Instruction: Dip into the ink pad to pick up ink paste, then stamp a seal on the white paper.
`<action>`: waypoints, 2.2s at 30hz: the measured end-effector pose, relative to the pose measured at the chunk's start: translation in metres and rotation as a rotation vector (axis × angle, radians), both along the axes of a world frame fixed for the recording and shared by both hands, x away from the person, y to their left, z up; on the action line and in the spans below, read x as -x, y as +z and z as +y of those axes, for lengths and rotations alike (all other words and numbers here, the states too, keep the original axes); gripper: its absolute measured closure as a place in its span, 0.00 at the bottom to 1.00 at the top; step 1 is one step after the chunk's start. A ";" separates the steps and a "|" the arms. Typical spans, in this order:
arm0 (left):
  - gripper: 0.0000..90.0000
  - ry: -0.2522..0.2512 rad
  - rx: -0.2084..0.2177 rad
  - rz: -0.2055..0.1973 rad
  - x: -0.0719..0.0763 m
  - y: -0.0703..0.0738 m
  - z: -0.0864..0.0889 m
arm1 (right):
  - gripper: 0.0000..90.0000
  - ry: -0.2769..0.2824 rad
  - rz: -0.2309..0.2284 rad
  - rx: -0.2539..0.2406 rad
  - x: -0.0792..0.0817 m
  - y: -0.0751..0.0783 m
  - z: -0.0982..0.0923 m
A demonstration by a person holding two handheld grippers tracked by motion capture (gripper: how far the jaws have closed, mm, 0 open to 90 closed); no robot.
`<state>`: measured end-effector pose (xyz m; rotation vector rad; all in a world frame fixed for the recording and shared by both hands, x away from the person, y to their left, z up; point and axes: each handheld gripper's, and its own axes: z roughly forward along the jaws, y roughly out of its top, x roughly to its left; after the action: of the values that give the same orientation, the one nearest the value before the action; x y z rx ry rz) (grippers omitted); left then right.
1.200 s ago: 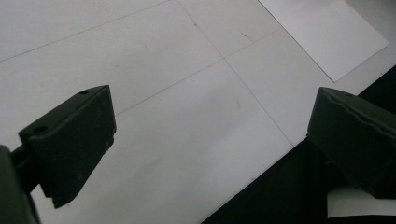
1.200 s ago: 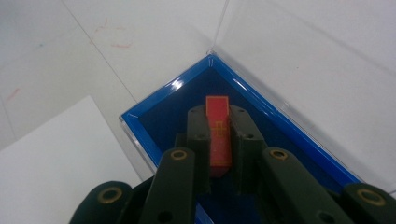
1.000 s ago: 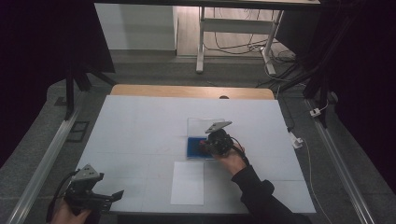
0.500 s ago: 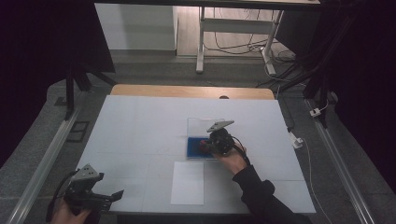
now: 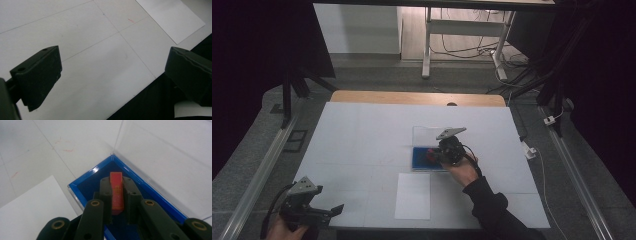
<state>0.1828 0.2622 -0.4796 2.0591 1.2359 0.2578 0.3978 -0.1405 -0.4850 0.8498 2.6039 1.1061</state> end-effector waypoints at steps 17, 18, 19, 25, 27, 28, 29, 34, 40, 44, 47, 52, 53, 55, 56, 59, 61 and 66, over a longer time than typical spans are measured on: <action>0.02 0.003 0.015 -0.001 0.000 0.000 0.002 | 0.89 0.027 0.001 -0.047 0.015 0.018 -0.008; 0.02 0.002 0.015 -0.001 0.000 0.000 0.002 | 0.89 0.036 0.001 -0.043 0.017 0.018 -0.009; 0.02 0.002 0.015 -0.001 0.000 0.000 0.001 | 0.89 0.045 -0.003 -0.044 0.019 0.019 -0.009; 0.02 0.001 0.015 -0.001 0.000 0.000 0.001 | 0.89 0.103 -0.045 -0.062 0.033 0.029 -0.012; 0.02 0.001 0.015 -0.001 0.000 0.000 0.001 | 0.89 0.112 -0.042 -0.066 0.038 0.031 -0.012; 0.02 0.001 0.015 -0.002 0.000 0.000 0.001 | 0.89 0.119 -0.044 -0.063 0.040 0.032 -0.012; 0.02 0.000 0.013 -0.003 0.000 0.000 0.001 | 0.89 0.123 -0.043 -0.065 0.042 0.032 -0.011; 0.02 0.000 0.014 -0.001 0.000 0.000 0.001 | 0.89 0.141 -0.028 -0.055 0.048 0.033 -0.012; 0.02 -0.003 0.012 -0.004 -0.001 0.000 0.001 | 0.89 0.141 -0.024 -0.064 0.053 0.032 -0.013; 0.02 -0.004 0.011 -0.003 -0.001 0.000 0.000 | 0.89 0.136 -0.014 -0.074 0.058 0.031 -0.013; 0.02 -0.003 0.011 -0.003 -0.001 0.000 0.000 | 0.89 0.140 0.001 -0.081 0.062 0.030 -0.013; 0.02 -0.003 0.012 -0.004 -0.001 0.000 0.000 | 0.89 0.153 0.019 -0.072 0.069 0.026 -0.013; 0.02 -0.002 0.013 -0.004 -0.001 0.000 0.000 | 0.89 0.153 0.026 -0.071 0.071 0.026 -0.014; 0.02 -0.002 0.013 -0.004 -0.001 0.000 0.000 | 0.89 0.156 0.029 -0.073 0.074 0.026 -0.014; 0.02 -0.002 0.013 -0.004 -0.001 0.000 0.000 | 0.89 0.159 0.029 -0.076 0.075 0.025 -0.013; 0.02 -0.002 0.013 -0.004 -0.001 0.000 0.000 | 0.89 0.168 0.038 -0.071 0.077 0.024 -0.012; 0.02 -0.002 0.012 -0.005 -0.001 0.000 0.000 | 0.89 0.176 0.048 -0.067 0.077 0.023 -0.010; 0.02 -0.002 0.014 -0.004 -0.001 0.000 0.001 | 0.89 0.207 0.042 -0.051 0.081 0.020 -0.003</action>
<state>0.1839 0.2627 -0.4792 2.0465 1.2298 0.2521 0.3168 -0.1436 -0.4653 0.6303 2.7596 1.2238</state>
